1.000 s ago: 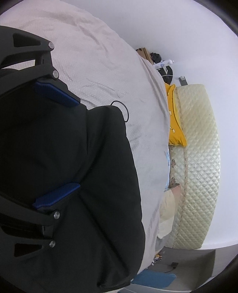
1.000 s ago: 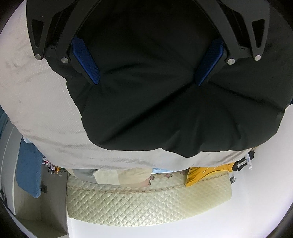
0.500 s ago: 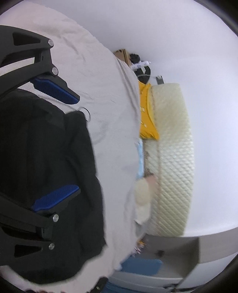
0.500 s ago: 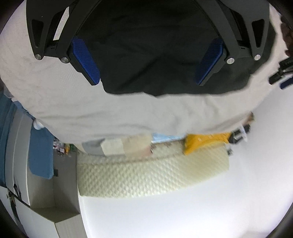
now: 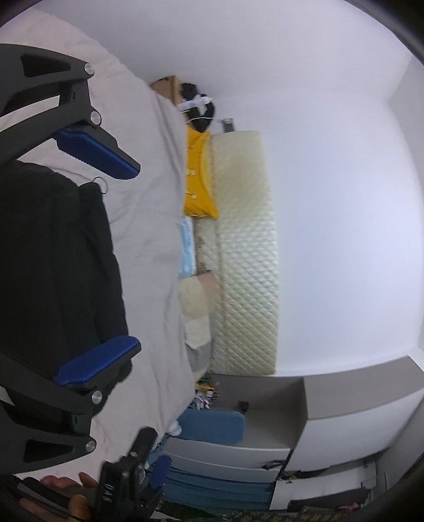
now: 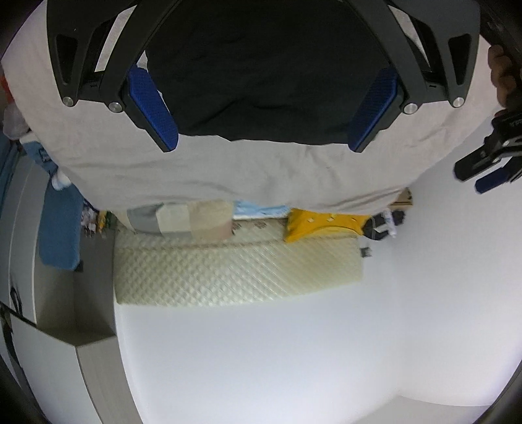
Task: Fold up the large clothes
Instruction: 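Open both grippers and pull them back from the folded jacket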
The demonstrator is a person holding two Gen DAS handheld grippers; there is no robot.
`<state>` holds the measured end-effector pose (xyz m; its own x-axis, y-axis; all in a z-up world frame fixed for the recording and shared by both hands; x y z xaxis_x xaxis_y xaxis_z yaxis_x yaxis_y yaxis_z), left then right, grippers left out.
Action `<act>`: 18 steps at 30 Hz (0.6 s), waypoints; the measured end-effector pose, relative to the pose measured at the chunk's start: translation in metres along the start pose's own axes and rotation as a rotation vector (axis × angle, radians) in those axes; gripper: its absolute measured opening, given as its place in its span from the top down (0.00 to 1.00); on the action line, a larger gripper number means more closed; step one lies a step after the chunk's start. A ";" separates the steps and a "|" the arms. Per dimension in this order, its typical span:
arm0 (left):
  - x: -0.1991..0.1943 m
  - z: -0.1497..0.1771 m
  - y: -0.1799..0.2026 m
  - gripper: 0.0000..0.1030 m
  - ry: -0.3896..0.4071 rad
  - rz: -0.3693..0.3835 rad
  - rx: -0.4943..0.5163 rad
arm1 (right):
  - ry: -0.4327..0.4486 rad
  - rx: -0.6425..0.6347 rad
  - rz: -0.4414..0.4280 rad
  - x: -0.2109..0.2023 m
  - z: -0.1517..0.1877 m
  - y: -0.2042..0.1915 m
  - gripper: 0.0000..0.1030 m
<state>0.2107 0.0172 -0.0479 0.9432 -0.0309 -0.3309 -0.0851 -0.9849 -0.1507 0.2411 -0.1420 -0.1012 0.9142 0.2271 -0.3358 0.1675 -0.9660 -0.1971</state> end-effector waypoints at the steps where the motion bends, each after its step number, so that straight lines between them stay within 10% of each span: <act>1: -0.007 -0.003 0.003 0.05 0.008 0.008 -0.002 | 0.010 -0.006 -0.009 -0.010 -0.001 -0.006 0.00; 18: -0.147 0.014 0.023 0.04 0.054 0.074 -0.093 | 0.111 -0.018 -0.095 -0.139 0.028 -0.058 0.00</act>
<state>0.0653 0.0015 -0.0157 0.9516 -0.1106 -0.2867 -0.1272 -0.9911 -0.0400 0.0940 -0.1139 -0.0685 0.9288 0.3038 -0.2122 0.2614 -0.9430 -0.2059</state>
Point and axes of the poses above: each gripper's, at about its wrist camera, not at the fingertips, and x roughly the way its jaws point, y to its right, z to its underside, the point moved 8 cm from there along x, roughly the way its jaws point, and after that the axes turned 6 degrees about x, right-handed, at the moved point
